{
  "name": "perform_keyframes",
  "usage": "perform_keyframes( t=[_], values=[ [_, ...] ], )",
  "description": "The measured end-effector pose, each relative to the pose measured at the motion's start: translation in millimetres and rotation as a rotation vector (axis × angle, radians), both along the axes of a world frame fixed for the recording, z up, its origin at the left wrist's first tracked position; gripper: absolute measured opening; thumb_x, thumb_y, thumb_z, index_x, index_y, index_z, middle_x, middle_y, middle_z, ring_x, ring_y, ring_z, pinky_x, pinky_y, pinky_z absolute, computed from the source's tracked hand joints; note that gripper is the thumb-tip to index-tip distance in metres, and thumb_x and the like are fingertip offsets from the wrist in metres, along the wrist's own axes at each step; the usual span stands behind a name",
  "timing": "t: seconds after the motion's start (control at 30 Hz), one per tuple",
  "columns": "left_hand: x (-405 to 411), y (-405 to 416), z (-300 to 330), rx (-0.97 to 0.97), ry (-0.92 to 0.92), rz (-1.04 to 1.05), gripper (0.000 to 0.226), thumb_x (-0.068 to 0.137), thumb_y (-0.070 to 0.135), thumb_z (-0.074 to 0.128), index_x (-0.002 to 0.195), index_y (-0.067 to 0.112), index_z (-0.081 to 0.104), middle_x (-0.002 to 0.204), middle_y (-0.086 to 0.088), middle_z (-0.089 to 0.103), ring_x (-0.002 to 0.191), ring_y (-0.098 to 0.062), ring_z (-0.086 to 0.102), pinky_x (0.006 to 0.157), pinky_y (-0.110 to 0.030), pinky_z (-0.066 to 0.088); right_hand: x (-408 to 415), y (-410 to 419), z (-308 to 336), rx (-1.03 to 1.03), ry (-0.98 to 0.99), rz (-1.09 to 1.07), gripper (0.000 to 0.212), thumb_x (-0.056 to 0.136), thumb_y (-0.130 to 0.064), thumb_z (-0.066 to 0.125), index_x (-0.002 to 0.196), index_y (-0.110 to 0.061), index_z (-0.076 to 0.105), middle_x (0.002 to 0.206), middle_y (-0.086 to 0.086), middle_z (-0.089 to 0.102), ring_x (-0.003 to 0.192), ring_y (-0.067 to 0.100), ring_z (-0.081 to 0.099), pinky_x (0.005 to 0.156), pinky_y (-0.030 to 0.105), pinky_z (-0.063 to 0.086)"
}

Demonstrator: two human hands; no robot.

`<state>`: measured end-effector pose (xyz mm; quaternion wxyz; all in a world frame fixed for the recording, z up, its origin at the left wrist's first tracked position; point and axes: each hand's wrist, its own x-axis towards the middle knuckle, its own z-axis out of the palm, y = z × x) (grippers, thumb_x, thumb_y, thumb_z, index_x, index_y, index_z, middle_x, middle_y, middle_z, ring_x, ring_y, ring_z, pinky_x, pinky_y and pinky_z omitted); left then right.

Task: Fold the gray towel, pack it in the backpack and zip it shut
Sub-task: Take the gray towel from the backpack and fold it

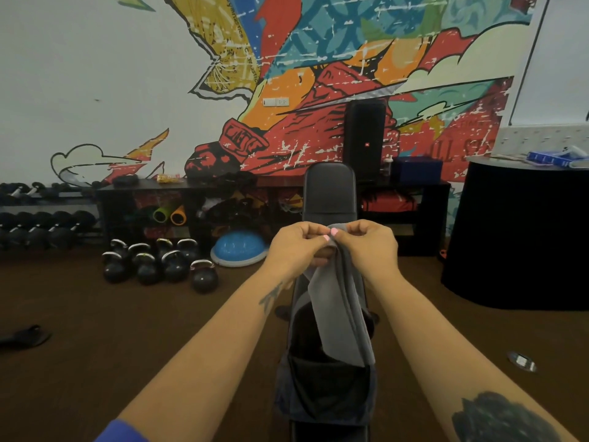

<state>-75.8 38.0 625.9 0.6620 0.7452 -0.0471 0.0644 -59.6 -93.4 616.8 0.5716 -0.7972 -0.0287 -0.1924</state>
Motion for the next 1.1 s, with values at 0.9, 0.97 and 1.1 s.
perform_keyframes(
  t=[0.9,0.97,1.1],
  values=[
    [3,7,5,0.523,-0.294,0.230,0.008,0.084,0.030,0.067,0.085,0.023,0.070,0.101,0.000,0.065,0.092,-0.011,0.059,0.077,-0.019,0.043,-11,-1,6,0.071,0.055,0.232,0.016,0.092,-0.017,0.058,0.100,-0.017,0.072,0.081,-0.013,0.065,0.083,0.001,0.060,0.074,0.020,0.051],
    [5,9,5,0.524,-0.299,0.236,0.007,0.083,0.031,0.067,0.083,0.024,0.069,0.100,-0.001,0.066,0.090,-0.010,0.060,0.077,-0.020,0.044,-12,-2,7,0.076,0.053,0.291,0.017,0.092,-0.018,0.058,0.104,-0.016,0.071,0.083,-0.014,0.065,0.082,-0.001,0.059,0.068,0.013,0.049],
    [7,12,4,0.501,-0.306,0.208,0.011,0.081,0.034,0.069,0.082,0.024,0.072,0.094,-0.001,0.069,0.084,-0.009,0.061,0.069,-0.015,0.044,-11,-2,7,0.071,0.051,0.354,0.022,0.083,-0.013,0.070,0.104,-0.016,0.070,0.086,-0.012,0.069,0.084,-0.002,0.063,0.063,0.007,0.049]
  ],
)
